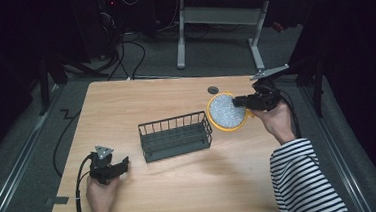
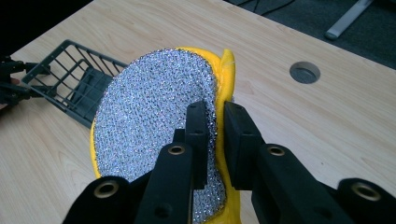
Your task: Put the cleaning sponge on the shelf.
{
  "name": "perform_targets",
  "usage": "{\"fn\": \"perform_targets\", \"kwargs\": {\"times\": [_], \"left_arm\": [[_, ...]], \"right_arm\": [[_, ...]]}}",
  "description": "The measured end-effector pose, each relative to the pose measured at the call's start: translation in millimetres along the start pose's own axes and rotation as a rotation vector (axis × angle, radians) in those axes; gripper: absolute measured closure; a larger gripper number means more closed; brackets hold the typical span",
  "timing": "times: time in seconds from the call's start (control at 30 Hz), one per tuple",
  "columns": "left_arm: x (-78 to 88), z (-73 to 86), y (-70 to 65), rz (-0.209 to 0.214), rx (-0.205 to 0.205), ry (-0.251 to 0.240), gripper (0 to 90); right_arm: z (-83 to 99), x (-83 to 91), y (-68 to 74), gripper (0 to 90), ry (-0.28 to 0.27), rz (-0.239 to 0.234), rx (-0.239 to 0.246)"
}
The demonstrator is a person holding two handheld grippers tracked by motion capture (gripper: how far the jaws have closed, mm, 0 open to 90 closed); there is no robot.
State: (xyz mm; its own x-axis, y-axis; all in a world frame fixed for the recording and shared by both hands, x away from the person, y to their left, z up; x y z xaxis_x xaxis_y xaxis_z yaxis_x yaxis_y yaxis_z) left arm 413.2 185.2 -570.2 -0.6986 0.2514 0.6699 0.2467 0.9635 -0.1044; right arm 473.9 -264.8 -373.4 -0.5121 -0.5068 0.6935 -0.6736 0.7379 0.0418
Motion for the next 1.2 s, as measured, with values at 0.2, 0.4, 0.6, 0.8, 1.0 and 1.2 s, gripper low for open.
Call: {"fn": "perform_targets", "kwargs": {"times": [0.2,0.4,0.6,0.8,1.0,1.2], "left_arm": [[0.2,0.0,0.2,0.001,0.001,0.001,27.1],[0.1,0.0,0.1,0.001,0.002,-0.001,27.1],[0.2,0.0,0.3,0.002,0.002,0.000,27.1],[0.2,0.0,0.3,0.002,0.002,0.000,27.1],[0.2,0.0,0.3,0.002,0.002,0.000,27.1],[0.3,0.0,0.5,0.004,0.004,0.000,27.1]], "right_arm": [[-14.4,-12.7,6.3,81.2,0.011,-0.013,0.015],[-27.0,-22.0,12.7,81.2,0.004,-0.029,0.031],[-37.0,-30.5,20.7,81.2,0.003,-0.038,0.047],[-43.7,-42.5,24.4,81.1,0.012,-0.042,0.052],[-48.2,-53.4,28.4,81.0,0.023,-0.047,0.064],[-52.2,-79.3,38.4,80.9,0.045,-0.070,0.070]]}}
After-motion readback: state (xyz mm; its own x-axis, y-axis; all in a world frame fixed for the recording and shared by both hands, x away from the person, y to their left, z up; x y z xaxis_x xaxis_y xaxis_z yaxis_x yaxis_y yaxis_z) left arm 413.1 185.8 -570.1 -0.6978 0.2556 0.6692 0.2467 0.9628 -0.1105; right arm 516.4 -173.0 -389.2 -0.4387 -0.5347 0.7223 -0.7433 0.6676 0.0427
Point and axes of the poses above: each handheld gripper's, and its own axes: x roughly backward along the jaws, z roughly out of its underside, y roughly to its left, the point moved 5 cm from there along -x, roughly forward along the jaws, and after that the axes turned 6 degrees about x, right-handed, at the moved point
